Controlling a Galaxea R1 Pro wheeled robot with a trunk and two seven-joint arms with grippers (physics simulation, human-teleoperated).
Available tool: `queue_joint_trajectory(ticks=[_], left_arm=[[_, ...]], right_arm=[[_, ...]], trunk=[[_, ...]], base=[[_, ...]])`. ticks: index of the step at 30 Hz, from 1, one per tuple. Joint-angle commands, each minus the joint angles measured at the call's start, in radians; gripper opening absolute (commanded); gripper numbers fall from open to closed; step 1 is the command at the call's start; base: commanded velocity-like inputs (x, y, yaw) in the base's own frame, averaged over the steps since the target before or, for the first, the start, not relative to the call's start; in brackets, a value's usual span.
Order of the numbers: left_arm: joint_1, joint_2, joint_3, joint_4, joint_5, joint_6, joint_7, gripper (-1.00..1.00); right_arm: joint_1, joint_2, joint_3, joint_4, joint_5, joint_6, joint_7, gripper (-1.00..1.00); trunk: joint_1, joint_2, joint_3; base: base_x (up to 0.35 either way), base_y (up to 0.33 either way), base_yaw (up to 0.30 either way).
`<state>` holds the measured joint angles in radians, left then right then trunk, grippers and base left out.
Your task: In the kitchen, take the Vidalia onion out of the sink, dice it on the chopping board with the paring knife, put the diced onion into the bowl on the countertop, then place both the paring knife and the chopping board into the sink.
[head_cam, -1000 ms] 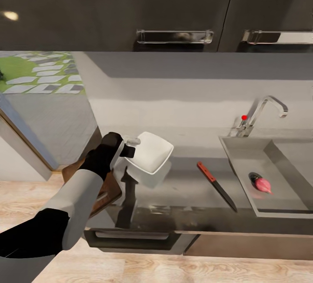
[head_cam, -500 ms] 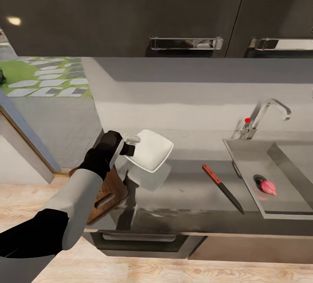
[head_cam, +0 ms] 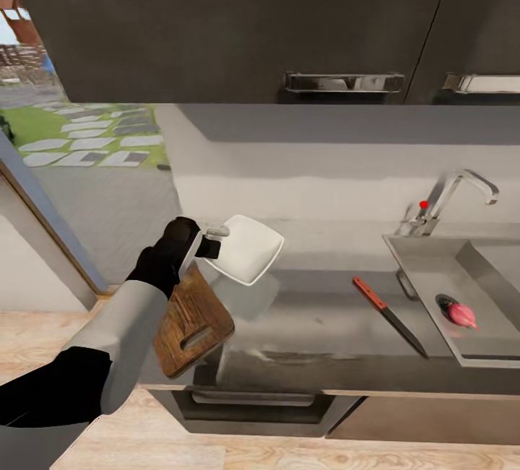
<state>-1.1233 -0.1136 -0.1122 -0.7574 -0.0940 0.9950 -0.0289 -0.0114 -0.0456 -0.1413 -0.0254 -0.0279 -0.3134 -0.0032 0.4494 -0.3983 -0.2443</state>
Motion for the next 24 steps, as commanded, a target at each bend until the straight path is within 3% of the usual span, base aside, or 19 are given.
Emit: queue_joint_trajectory(ticks=[1,7,8,13,24], left_arm=[[0.000,0.003,-0.001,-0.001,-0.001,0.004,-0.005,-1.00],[-0.001,0.016,0.013,0.000,0.002,0.005,-0.002,-1.00],[0.000,0.014,0.077,-0.001,0.003,0.005,-0.002,-1.00],[0.000,0.011,0.167,-0.009,0.003,0.004,-0.002,-1.00],[0.000,0.013,0.212,-0.024,0.003,0.004,-0.002,-1.00]], right_arm=[[-0.001,0.000,-0.003,0.001,-0.003,-0.004,0.000,1.00],[-0.001,0.001,-0.003,0.001,-0.003,-0.004,0.000,1.00],[-0.001,0.002,-0.003,0.001,-0.003,-0.004,0.000,1.00],[-0.001,0.002,-0.003,0.001,-0.003,-0.004,0.000,1.00],[-0.001,0.002,-0.003,0.000,-0.003,-0.004,0.003,1.00]], trunk=[[0.001,-0.002,0.000],[0.001,-0.002,0.009],[0.001,-0.002,0.011],[0.001,-0.002,0.018],[0.001,-0.002,0.027]], base=[[0.051,0.241,0.000],[0.016,0.086,0.000],[0.002,0.009,0.000],[0.001,0.004,0.000],[0.000,0.000,0.000]])
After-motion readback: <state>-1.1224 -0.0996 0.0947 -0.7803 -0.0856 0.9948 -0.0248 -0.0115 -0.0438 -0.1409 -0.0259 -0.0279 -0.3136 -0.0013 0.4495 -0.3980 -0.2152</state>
